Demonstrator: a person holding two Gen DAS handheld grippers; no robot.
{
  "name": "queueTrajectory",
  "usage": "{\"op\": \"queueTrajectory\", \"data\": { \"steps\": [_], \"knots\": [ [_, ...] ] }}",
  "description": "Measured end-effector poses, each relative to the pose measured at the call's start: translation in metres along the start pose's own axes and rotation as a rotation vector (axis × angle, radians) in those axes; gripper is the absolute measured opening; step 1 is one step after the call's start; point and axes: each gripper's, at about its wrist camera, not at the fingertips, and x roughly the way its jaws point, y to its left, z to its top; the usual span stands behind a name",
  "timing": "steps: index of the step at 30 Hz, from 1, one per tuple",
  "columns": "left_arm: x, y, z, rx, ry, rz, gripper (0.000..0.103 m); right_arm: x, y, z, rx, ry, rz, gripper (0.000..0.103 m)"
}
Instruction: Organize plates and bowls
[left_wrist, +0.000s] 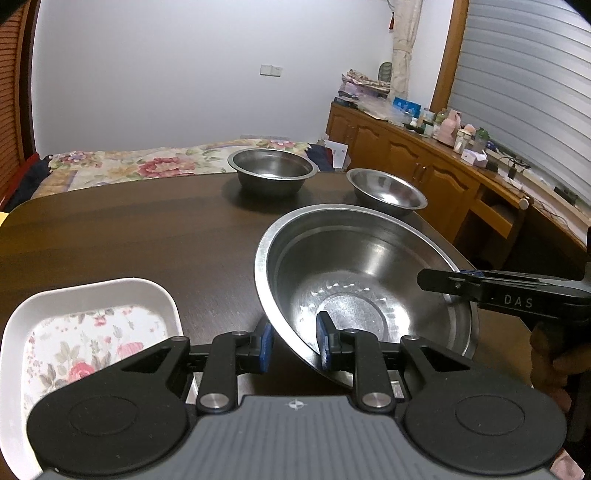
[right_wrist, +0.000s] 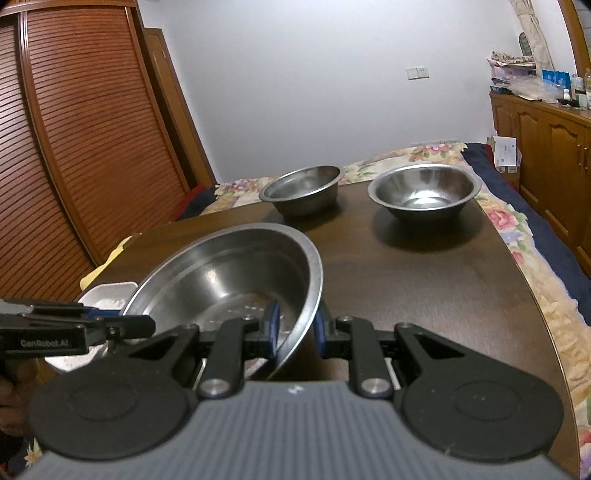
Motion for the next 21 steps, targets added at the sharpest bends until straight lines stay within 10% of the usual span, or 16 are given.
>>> {"op": "queueTrajectory", "data": {
  "steps": [21],
  "knots": [
    [0.0023,0.0030,-0.0028,-0.023,-0.022,-0.004,0.027,-0.0002,-0.0010,-0.0068,0.011,-0.007,-0.007,0.023]
  ]
}}
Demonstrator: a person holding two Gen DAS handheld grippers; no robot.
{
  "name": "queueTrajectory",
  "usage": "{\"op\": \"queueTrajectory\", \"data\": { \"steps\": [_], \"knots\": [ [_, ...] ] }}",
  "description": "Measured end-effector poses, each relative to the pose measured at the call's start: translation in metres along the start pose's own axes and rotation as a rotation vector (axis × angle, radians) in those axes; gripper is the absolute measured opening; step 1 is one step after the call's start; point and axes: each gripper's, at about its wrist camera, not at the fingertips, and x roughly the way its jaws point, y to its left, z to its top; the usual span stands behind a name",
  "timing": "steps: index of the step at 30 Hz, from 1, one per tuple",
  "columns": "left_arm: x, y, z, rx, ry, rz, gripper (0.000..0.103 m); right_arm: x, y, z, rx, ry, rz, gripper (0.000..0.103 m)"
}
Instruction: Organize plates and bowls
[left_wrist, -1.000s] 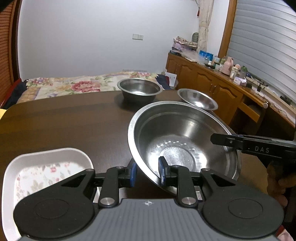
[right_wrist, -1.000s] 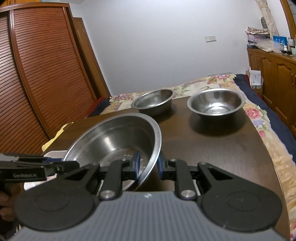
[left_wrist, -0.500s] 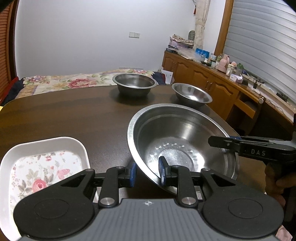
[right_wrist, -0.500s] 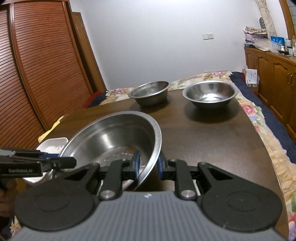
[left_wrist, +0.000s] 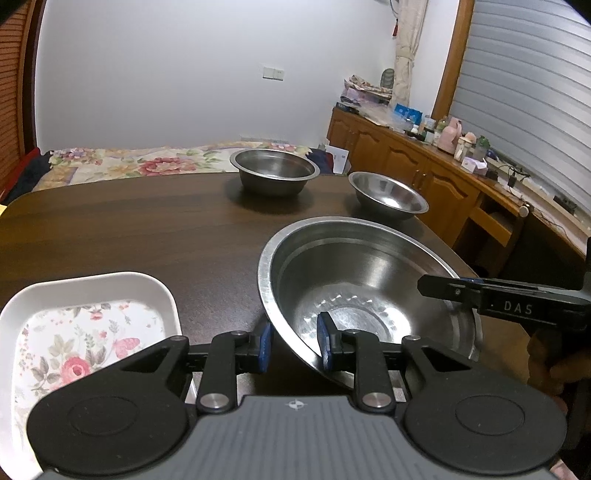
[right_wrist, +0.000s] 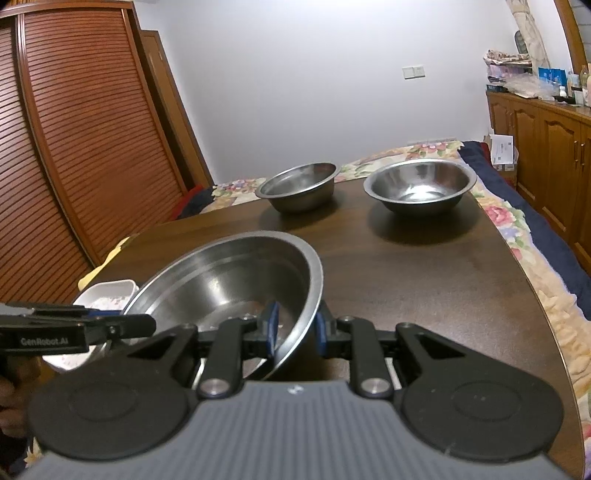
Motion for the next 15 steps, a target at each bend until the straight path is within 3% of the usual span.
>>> {"op": "queueTrajectory", "data": {
  "steps": [15],
  "knots": [
    [-0.0027,0.0029,0.0031,0.001,-0.024,0.033,0.029,-0.0068,0.0003,0.0075,-0.019,-0.020,-0.010,0.023]
  ]
}}
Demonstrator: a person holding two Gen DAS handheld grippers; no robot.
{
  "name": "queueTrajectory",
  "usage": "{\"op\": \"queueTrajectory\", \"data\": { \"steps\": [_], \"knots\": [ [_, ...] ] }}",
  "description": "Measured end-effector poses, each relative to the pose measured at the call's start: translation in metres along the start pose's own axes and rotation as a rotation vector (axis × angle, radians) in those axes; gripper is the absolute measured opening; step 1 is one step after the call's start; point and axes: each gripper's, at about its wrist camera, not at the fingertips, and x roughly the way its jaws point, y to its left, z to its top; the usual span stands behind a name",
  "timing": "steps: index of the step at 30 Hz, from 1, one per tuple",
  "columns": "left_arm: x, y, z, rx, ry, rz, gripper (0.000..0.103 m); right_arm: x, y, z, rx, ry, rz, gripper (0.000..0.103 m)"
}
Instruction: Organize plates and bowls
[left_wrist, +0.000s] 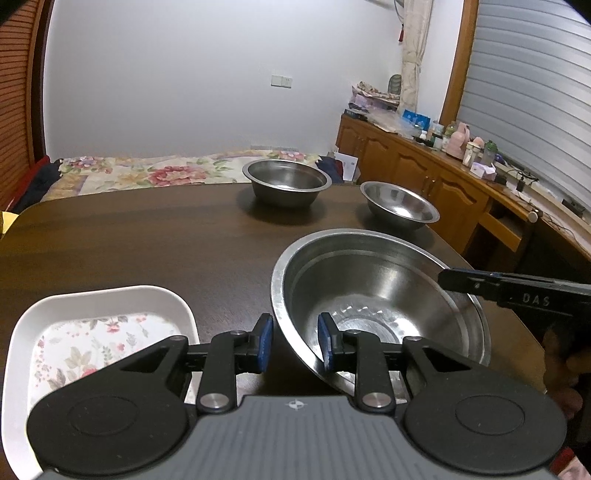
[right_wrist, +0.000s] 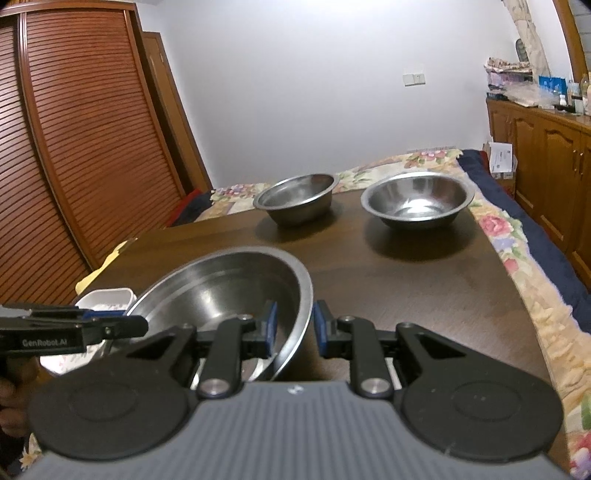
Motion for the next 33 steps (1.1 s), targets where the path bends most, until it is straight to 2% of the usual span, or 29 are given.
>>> {"op": "queueTrajectory", "data": {
  "steps": [15,23,27,28,30,33],
  "knots": [
    [-0.010,0.007,0.016,0.017,-0.050,0.028,0.032,-0.016,0.001,0.024,-0.050,-0.051,-0.005,0.023],
    [-0.006,0.013,0.051,0.041,-0.093,0.025,0.034,-0.016,-0.001,0.048,-0.075,-0.082,-0.005,0.023],
    [0.003,0.015,0.074,0.062,-0.107,0.023,0.039,-0.008,-0.004,0.066,-0.098,-0.095,-0.020,0.024],
    [0.006,0.015,0.078,0.066,-0.107,0.022,0.040,-0.005,-0.005,0.070,-0.103,-0.094,-0.022,0.025],
    [0.013,0.017,0.087,0.074,-0.103,0.021,0.041,0.000,-0.007,0.078,-0.113,-0.092,-0.026,0.034],
    [0.027,0.019,0.101,0.085,-0.091,0.015,0.043,0.014,-0.008,0.090,-0.149,-0.075,-0.032,0.034]
  ]
}}
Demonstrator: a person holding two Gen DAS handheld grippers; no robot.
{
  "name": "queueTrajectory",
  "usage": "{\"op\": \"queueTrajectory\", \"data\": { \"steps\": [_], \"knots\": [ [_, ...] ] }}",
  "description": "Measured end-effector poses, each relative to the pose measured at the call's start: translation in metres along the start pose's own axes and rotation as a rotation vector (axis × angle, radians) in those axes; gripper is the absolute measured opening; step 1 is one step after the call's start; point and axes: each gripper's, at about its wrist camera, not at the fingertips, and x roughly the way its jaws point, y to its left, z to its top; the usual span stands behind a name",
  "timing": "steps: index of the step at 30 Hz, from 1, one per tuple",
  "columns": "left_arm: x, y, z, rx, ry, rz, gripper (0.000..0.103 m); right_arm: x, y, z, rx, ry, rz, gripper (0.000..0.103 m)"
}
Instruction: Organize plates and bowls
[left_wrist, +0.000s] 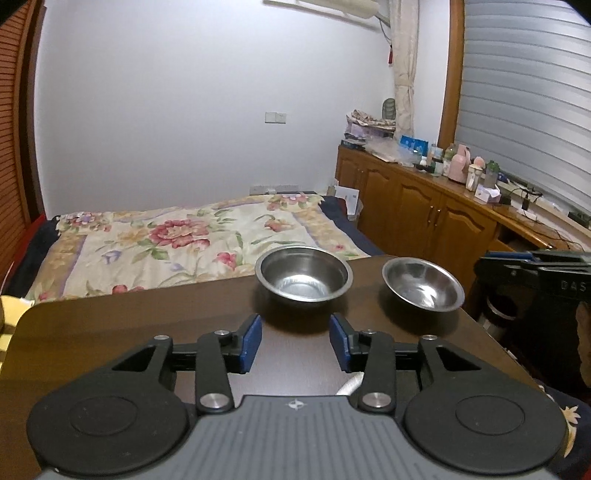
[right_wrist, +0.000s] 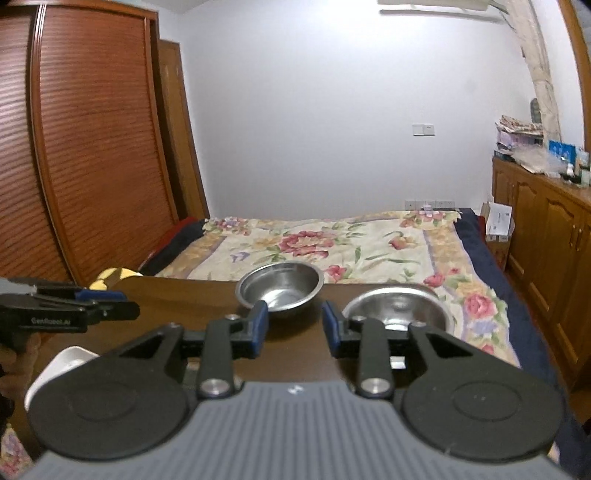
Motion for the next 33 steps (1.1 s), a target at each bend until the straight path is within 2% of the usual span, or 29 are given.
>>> {"op": "queueTrajectory", "data": {
  "steps": [10,18,25,33],
  "knots": [
    [0.059,0.014,0.025,-0.009,0.067,-0.009,0.043,0.073,-0.006,0.023,-0.050,0.102,0.025,0.034],
    [0.102,0.026,0.039,-0.029,0.110,-0.019,0.043,0.129,-0.014,0.027,-0.021,0.203,0.055,0.034],
    [0.139,0.036,0.039,-0.058,0.168,-0.042,0.043,0.159,-0.015,0.030,-0.017,0.274,0.051,0.034],
    [0.158,0.043,0.038,-0.100,0.202,-0.066,0.043,0.174,-0.014,0.027,-0.022,0.328,0.044,0.034]
  ]
}}
